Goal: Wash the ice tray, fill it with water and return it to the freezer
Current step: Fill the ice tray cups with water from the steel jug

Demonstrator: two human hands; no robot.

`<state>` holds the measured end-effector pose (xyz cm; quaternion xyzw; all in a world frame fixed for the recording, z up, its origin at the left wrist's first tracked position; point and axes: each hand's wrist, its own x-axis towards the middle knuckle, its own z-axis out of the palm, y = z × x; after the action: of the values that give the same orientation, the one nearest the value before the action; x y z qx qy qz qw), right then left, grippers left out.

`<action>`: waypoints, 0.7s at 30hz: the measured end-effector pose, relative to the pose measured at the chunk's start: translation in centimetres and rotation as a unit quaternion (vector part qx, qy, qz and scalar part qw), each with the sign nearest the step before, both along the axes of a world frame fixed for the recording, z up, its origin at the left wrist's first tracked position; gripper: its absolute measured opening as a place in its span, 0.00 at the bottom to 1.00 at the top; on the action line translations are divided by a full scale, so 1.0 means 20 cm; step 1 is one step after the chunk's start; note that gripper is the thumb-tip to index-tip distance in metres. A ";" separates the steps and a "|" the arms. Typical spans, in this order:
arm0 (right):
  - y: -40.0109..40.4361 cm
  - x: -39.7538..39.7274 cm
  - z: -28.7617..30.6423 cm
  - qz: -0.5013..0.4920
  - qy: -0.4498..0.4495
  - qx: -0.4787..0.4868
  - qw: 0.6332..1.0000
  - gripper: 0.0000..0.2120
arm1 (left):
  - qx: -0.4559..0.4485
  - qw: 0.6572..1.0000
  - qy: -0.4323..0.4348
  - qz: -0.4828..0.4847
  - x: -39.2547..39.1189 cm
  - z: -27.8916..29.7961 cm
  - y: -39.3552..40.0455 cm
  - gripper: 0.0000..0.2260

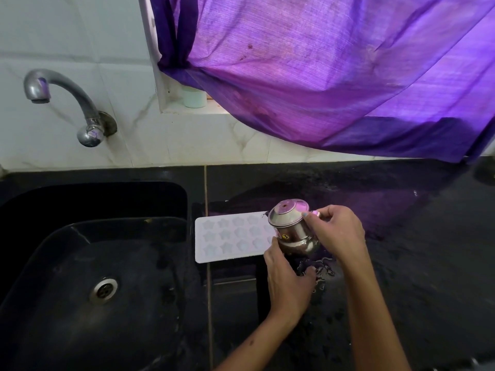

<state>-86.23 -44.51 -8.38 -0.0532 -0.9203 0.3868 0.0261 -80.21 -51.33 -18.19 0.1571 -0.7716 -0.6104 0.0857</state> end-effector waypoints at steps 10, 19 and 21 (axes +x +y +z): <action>0.01 0.00 -0.02 -0.021 0.001 -0.129 0.991 0.13 | -0.010 0.999 0.038 0.016 0.01 0.02 -0.02 0.41; -0.06 0.02 0.01 -0.002 0.020 -0.082 0.996 0.10 | -0.006 0.999 0.039 0.036 0.01 0.01 -0.05 0.43; -0.08 0.02 0.01 0.000 0.020 -0.051 0.998 0.10 | 0.000 0.999 0.035 0.038 0.01 0.01 -0.06 0.43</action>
<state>-85.86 -46.17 -8.18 -0.0470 -0.8985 0.4345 0.0418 -79.94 -52.44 -18.07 0.1653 -0.7616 -0.6118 0.1357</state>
